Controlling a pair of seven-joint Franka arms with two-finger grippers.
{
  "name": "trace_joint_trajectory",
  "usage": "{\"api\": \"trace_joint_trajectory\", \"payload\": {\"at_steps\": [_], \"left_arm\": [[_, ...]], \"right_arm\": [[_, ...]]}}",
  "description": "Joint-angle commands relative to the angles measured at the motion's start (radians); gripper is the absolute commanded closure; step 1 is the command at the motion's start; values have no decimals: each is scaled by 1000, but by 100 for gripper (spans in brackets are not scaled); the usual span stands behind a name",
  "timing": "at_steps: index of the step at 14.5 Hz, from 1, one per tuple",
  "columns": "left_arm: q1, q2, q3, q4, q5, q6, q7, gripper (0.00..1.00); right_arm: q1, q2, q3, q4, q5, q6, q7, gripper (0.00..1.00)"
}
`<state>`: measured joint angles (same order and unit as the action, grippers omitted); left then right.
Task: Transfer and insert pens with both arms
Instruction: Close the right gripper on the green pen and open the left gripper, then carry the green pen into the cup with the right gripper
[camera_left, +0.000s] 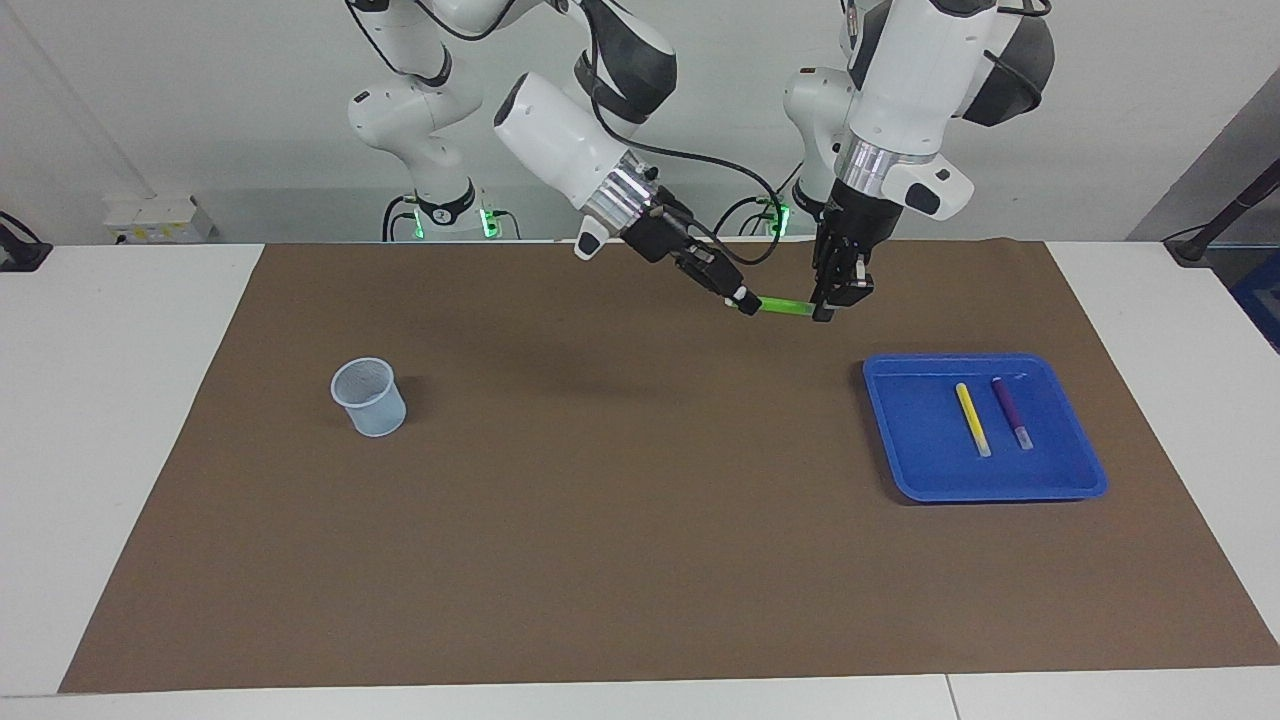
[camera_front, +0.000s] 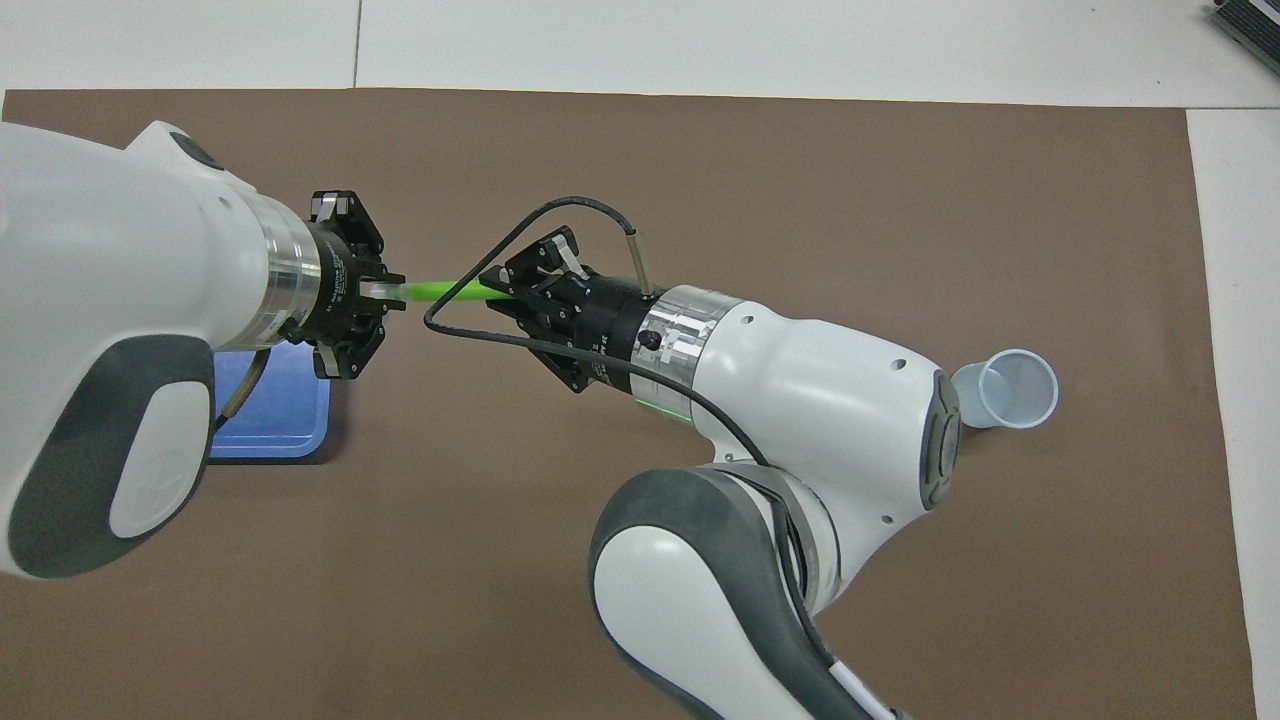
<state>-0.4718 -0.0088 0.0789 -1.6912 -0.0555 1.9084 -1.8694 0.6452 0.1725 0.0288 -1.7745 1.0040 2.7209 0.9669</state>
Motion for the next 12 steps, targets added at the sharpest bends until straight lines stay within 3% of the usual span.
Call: {"api": "trace_joint_trajectory", "payload": {"at_steps": [1,5,8,12], "left_arm": [[-18,-30,5,-19,19,-14,2,55],[-18,-34,4,-21,19,-11,3,32],[-18,-36,2,-21,19,-5,6,21],[-4,-53,5,-41,17,-12,155,21]], "right_arm": [[-2,13,5,20,33,19,-50,100],[-2,13,5,18,33,19,-51,100],[-6,12,5,15,16,-7,-123,100],[-39,-4,-6,-5,-46,-147,-270,100]]}}
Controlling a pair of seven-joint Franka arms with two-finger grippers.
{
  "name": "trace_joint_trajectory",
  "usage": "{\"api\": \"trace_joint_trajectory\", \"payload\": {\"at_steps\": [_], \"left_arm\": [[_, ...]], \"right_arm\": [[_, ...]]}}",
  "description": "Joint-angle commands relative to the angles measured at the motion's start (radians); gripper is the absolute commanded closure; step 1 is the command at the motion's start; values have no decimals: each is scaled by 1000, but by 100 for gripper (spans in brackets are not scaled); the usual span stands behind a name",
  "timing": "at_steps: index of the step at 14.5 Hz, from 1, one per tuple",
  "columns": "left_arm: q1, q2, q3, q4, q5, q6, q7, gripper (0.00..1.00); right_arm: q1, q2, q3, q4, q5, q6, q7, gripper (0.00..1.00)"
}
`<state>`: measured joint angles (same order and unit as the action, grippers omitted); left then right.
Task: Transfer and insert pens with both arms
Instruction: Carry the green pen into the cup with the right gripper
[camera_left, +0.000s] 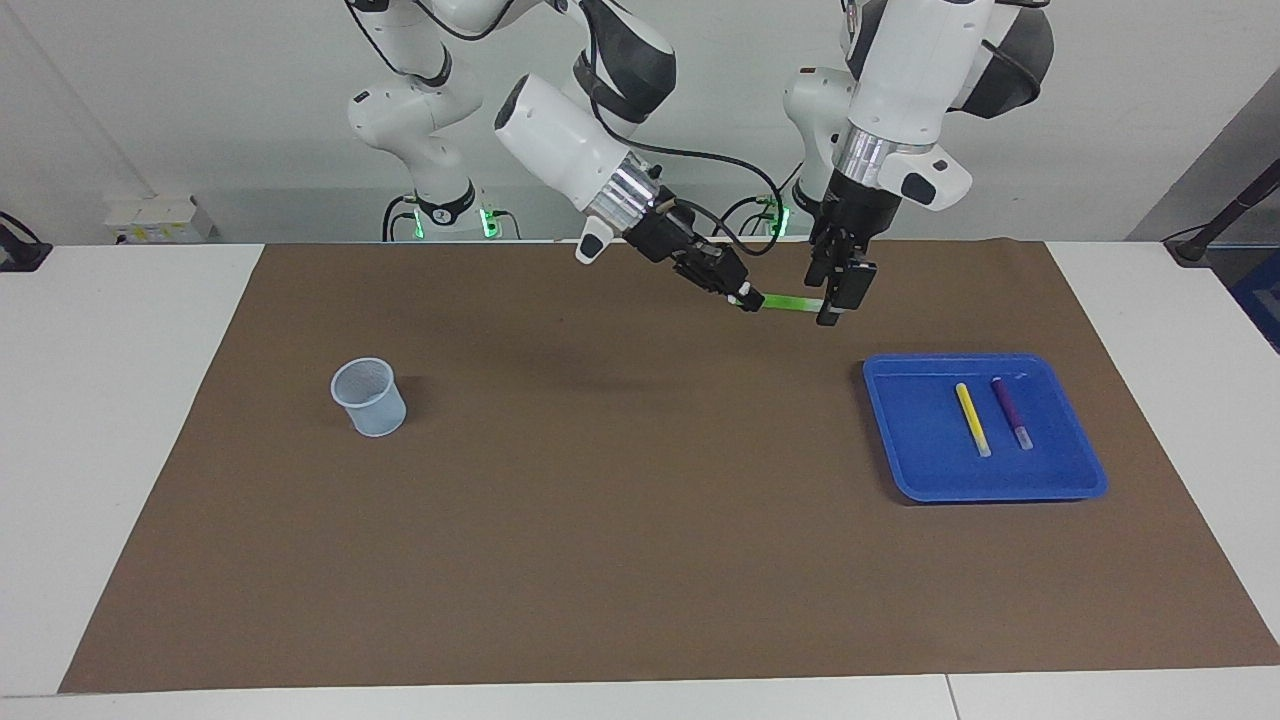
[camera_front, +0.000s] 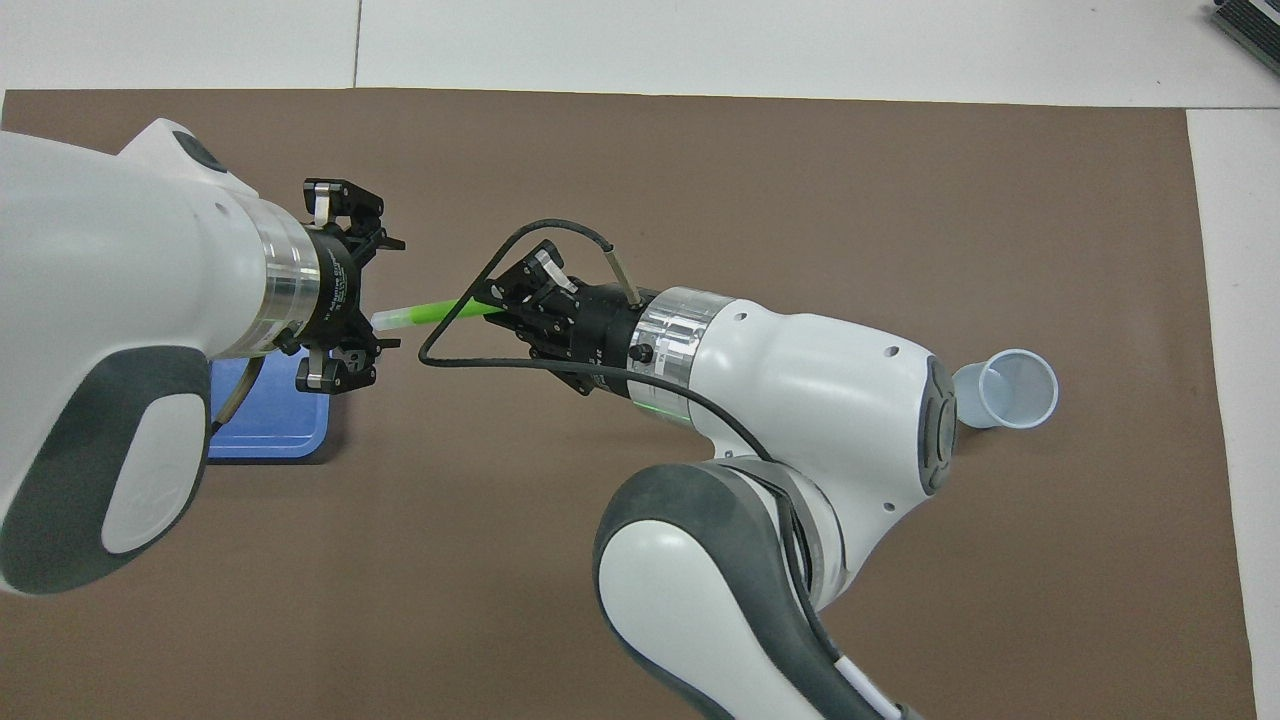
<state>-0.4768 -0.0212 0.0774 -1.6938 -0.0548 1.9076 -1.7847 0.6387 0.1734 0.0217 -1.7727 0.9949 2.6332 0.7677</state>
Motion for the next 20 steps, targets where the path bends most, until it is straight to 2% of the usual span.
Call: {"api": "trace_joint_trajectory", "payload": {"at_steps": [1,3,6,15,18,20], "left_arm": [[4,-43,12,-46,15,-13,134,21],[35,-54,13,-61,6,-18,273,22],[63,-71,13,-90,3,-35,477,24],[254,-137,18,-216,-34,-59,1233,28],[326,-151,18,-248,-42,-53,1405,28],[362,-151,19,-273,-42,-38,1502,28]], "right_arm": [[-45,-8,1,-8,-94,-105,-92,100],[-92,-15,4,-7,-223,-224,-180,100],[-151,-31,3,-8,-350,-395,-383,100],[-273,-83,4,-4,-905,-772,-844,100],[-338,-109,4,-8,-1059,-867,-1032,100],[-382,-126,4,-24,-1117,-883,-1138,100]]}}
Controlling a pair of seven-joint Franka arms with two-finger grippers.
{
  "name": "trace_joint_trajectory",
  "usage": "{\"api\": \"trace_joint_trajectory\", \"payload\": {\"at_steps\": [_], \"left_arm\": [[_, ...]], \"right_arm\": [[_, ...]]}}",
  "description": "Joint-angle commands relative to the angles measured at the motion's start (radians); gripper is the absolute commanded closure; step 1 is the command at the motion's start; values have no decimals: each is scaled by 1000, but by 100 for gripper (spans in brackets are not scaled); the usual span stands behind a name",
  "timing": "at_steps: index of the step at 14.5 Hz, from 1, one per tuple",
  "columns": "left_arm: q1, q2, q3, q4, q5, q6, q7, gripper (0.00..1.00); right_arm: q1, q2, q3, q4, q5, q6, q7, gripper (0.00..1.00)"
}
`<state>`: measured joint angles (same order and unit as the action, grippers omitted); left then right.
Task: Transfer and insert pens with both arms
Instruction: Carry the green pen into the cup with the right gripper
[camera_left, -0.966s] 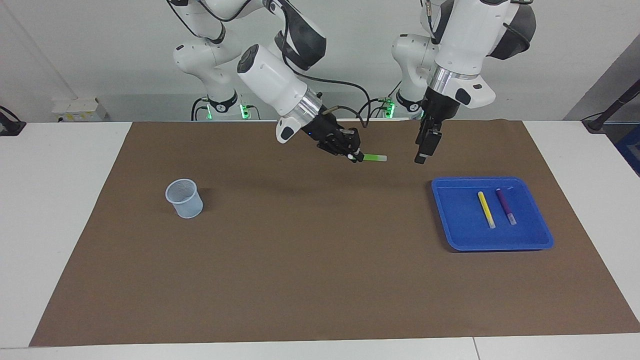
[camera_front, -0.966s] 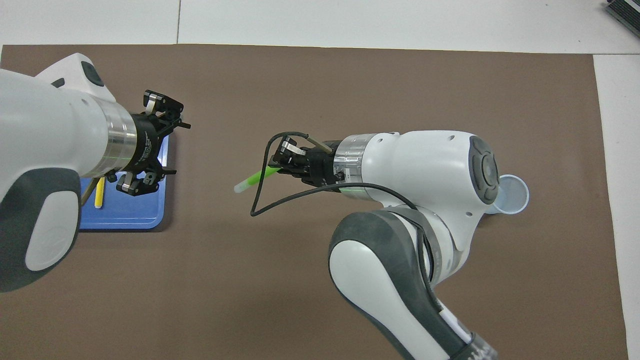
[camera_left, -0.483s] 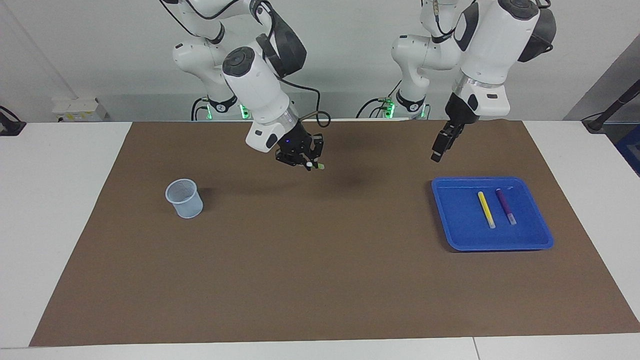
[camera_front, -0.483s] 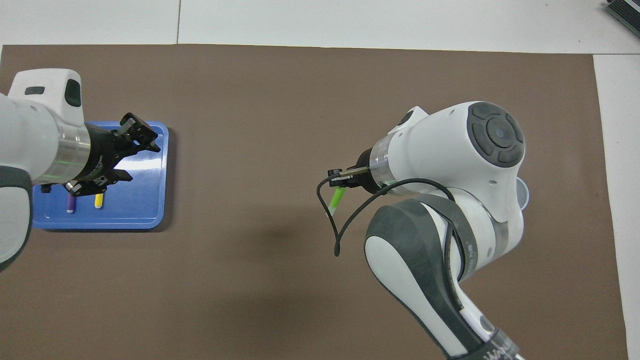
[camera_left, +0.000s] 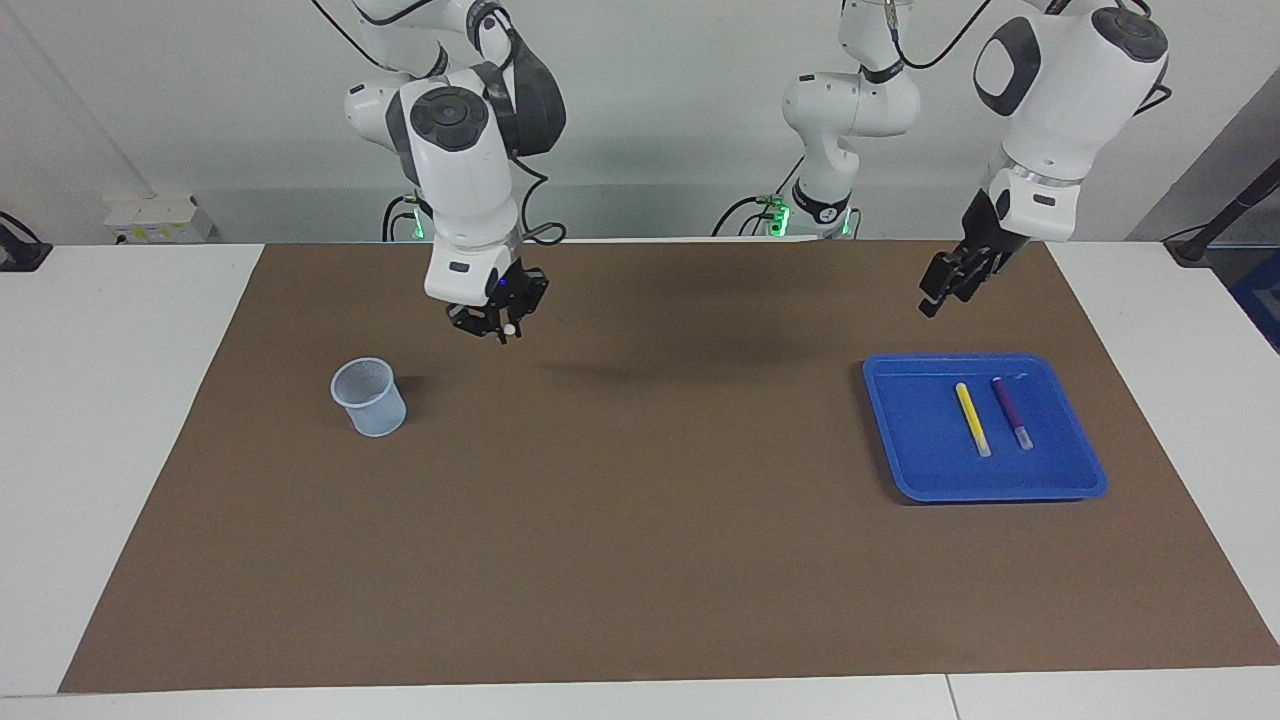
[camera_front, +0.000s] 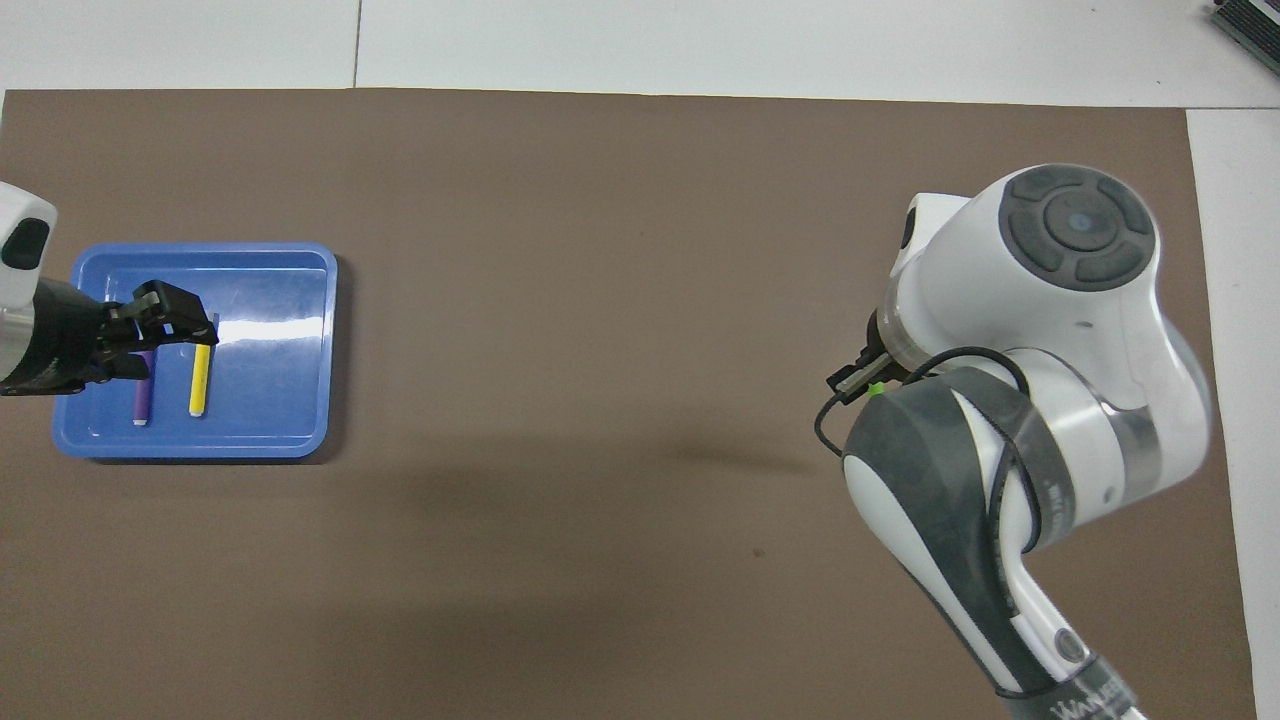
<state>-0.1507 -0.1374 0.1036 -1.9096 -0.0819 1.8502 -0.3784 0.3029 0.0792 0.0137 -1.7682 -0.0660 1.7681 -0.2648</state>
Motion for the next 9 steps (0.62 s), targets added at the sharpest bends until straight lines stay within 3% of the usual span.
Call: {"api": "trace_joint_trajectory", "payload": {"at_steps": [1,6,9], "left_arm": [[51,-33,-7,-72,-15,33,139,28],[117,15,-7,-120,-15,131,292,28],[154,74,-7,-120,-15,187,377,28]], "right_arm": [[-71,-39,12,-42,-86,-16,-155,100],[-238,-61,15,-157,-113,144,-440,100],[-260,-96,14,-289,-113,301,-461,100]]}}
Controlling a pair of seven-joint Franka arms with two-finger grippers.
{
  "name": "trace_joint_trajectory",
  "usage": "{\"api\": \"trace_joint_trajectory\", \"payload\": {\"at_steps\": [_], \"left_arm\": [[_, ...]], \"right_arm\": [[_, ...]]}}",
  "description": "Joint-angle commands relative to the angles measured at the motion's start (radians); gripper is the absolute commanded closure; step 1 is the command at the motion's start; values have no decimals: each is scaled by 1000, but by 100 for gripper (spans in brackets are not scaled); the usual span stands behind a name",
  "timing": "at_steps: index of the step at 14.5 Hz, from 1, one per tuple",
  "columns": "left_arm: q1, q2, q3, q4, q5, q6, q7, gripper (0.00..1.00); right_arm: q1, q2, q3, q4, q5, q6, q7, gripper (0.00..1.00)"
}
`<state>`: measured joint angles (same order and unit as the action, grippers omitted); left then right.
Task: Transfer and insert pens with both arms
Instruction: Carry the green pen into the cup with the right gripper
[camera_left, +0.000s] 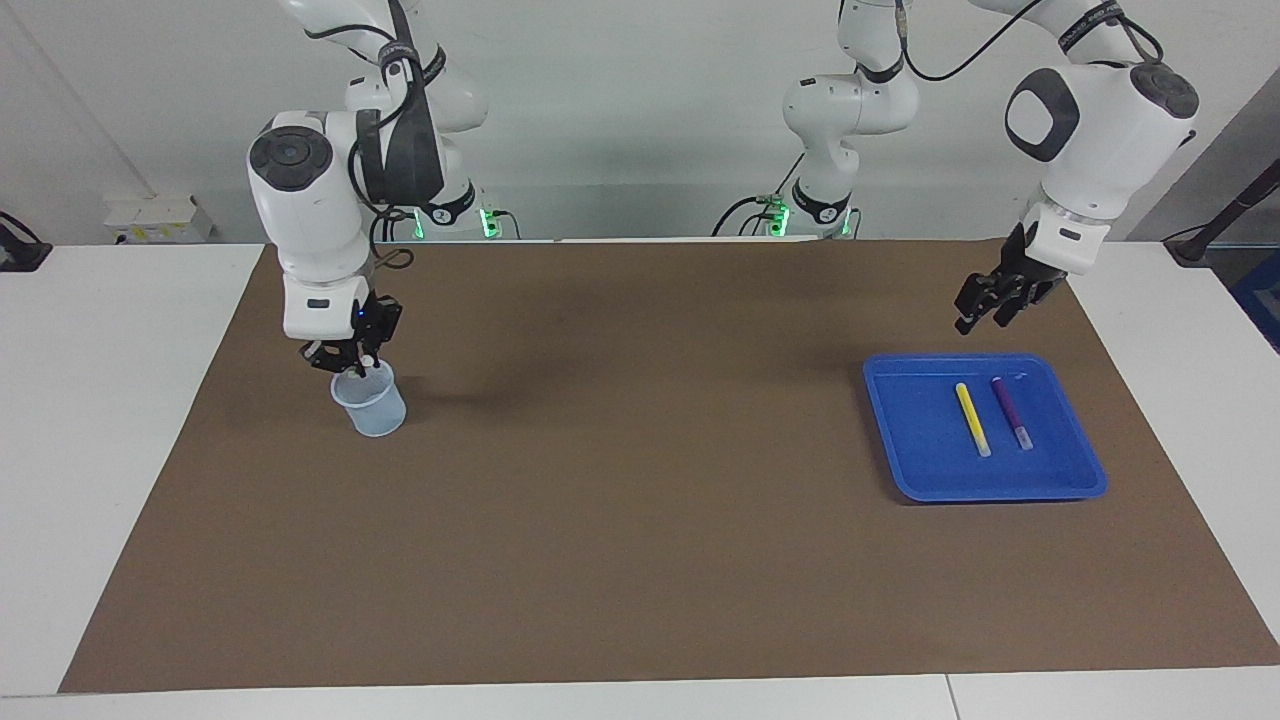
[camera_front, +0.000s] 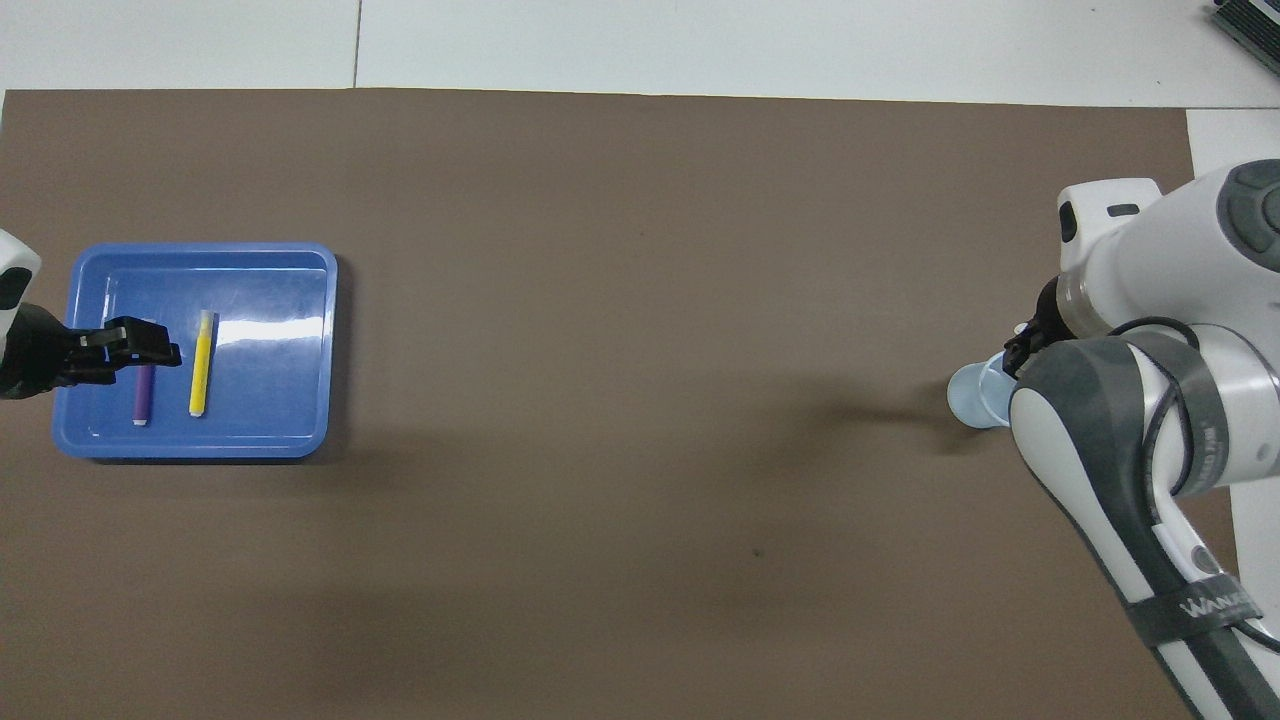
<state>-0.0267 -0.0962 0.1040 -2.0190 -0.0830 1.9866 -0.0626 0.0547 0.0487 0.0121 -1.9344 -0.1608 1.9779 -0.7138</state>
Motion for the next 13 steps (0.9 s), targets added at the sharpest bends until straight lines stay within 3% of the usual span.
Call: {"api": "trace_joint_trajectory", "payload": {"at_steps": [1,5,7,8,13], "left_arm": [[31,51,-7,-10,-14,70,78,28],[50,125,-7,-9,-12,158,112,29],[65,151,-7,-9,-12,185,130,29],[65,157,-7,-9,-12,204,130,29],[76,257,-9,3,-12,293,172,28]], "right_arm": [[-15,-67,17,-145,-19,122,-10,100],[-18,-70,16,-172,-17,141,0,100],[-33,-69,17,-170,-17,139,-1,16],[-36,-69,16,-166,-17,133,-10,0],[-32,-87,17,-135,3,116,-7,0]]}}
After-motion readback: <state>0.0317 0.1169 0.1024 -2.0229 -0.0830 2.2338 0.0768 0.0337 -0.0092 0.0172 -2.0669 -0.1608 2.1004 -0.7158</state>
